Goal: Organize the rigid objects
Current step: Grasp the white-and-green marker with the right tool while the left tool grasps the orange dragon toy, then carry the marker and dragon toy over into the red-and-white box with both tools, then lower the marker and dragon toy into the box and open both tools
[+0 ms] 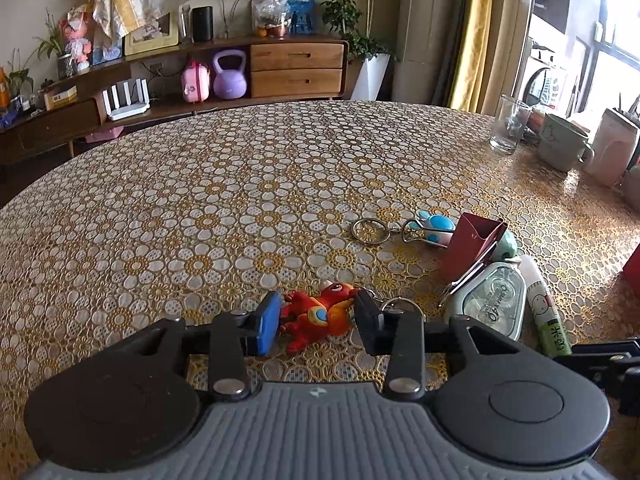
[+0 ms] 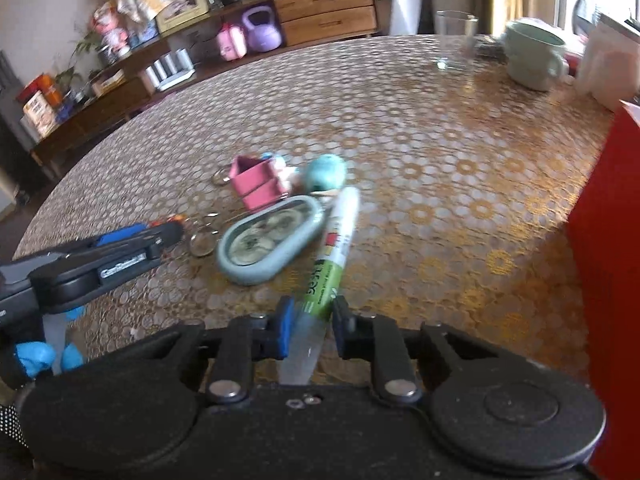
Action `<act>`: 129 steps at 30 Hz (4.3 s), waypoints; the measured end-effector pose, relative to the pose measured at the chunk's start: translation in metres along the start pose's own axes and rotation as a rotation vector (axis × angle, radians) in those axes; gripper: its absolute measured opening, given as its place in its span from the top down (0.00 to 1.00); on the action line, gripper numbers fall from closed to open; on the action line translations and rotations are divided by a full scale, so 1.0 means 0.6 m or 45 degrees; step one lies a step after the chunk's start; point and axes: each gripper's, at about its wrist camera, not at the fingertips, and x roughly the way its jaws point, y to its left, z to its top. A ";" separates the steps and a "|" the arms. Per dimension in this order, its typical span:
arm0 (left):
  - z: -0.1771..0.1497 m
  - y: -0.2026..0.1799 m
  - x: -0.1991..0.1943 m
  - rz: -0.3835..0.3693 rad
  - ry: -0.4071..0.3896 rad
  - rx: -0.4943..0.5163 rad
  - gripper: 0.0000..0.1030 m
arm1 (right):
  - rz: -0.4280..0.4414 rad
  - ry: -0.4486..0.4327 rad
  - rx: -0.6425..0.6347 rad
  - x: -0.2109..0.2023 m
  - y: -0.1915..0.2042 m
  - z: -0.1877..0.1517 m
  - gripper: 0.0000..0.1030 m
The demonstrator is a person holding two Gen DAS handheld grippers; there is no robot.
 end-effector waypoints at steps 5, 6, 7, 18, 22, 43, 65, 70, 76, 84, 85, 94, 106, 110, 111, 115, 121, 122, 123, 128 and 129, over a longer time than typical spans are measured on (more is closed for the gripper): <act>-0.002 -0.001 -0.020 -0.018 0.011 -0.025 0.62 | 0.023 -0.034 0.093 -0.029 -0.033 0.001 0.83; -0.002 -0.001 -0.025 -0.025 0.013 -0.031 0.62 | 0.031 -0.039 0.107 -0.033 -0.038 0.001 0.84; -0.002 -0.002 -0.030 -0.031 0.014 -0.035 0.62 | 0.044 -0.045 0.126 -0.040 -0.044 0.000 0.84; -0.006 -0.021 -0.095 -0.076 0.032 -0.059 0.62 | 0.118 -0.086 0.186 -0.093 -0.071 -0.013 0.84; -0.012 -0.032 -0.111 -0.087 0.033 -0.047 0.62 | 0.103 -0.037 0.094 -0.081 -0.057 -0.039 0.84; -0.021 -0.041 -0.111 -0.147 0.055 -0.033 0.62 | -0.064 0.009 -0.208 -0.008 0.001 -0.045 0.84; 0.058 -0.161 -0.224 -0.316 -0.043 0.039 0.62 | 0.100 -0.240 0.026 -0.222 -0.088 0.014 0.84; 0.071 -0.232 -0.256 -0.371 -0.077 0.106 0.62 | 0.075 -0.288 0.045 -0.273 -0.131 0.011 0.84; 0.076 -0.316 -0.275 -0.434 -0.094 0.174 0.62 | 0.038 -0.331 0.084 -0.316 -0.193 0.003 0.84; 0.071 -0.428 -0.284 -0.519 -0.089 0.261 0.62 | -0.023 -0.370 0.139 -0.356 -0.274 -0.012 0.84; 0.070 -0.439 -0.282 -0.528 -0.087 0.270 0.62 | -0.033 -0.373 0.148 -0.359 -0.284 -0.013 0.84; 0.056 -0.523 -0.263 -0.570 -0.036 0.322 0.62 | -0.103 -0.375 0.221 -0.379 -0.369 -0.033 0.84; 0.025 -0.594 -0.195 -0.531 0.079 0.397 0.62 | -0.183 -0.308 0.283 -0.357 -0.464 -0.060 0.84; 0.018 -0.608 -0.166 -0.492 0.118 0.424 0.62 | -0.203 -0.280 0.303 -0.340 -0.489 -0.063 0.84; 0.017 -0.612 -0.160 -0.485 0.126 0.427 0.62 | -0.206 -0.274 0.306 -0.336 -0.494 -0.062 0.84; 0.024 -0.633 -0.133 -0.449 0.148 0.446 0.62 | -0.225 -0.252 0.294 -0.321 -0.507 -0.061 0.84; 0.036 -0.660 -0.092 -0.397 0.184 0.480 0.62 | -0.245 -0.222 0.312 -0.294 -0.526 -0.050 0.84; 0.037 -0.664 -0.085 -0.389 0.198 0.485 0.62 | -0.248 -0.213 0.309 -0.289 -0.528 -0.050 0.84; 0.038 -0.667 -0.078 -0.383 0.216 0.494 0.62 | -0.251 -0.205 0.303 -0.285 -0.529 -0.050 0.84; 0.037 -0.674 -0.049 -0.378 0.303 0.509 0.62 | -0.255 -0.167 0.294 -0.269 -0.534 -0.055 0.84; 0.037 -0.674 -0.045 -0.376 0.320 0.507 0.62 | -0.255 -0.159 0.297 -0.266 -0.536 -0.055 0.84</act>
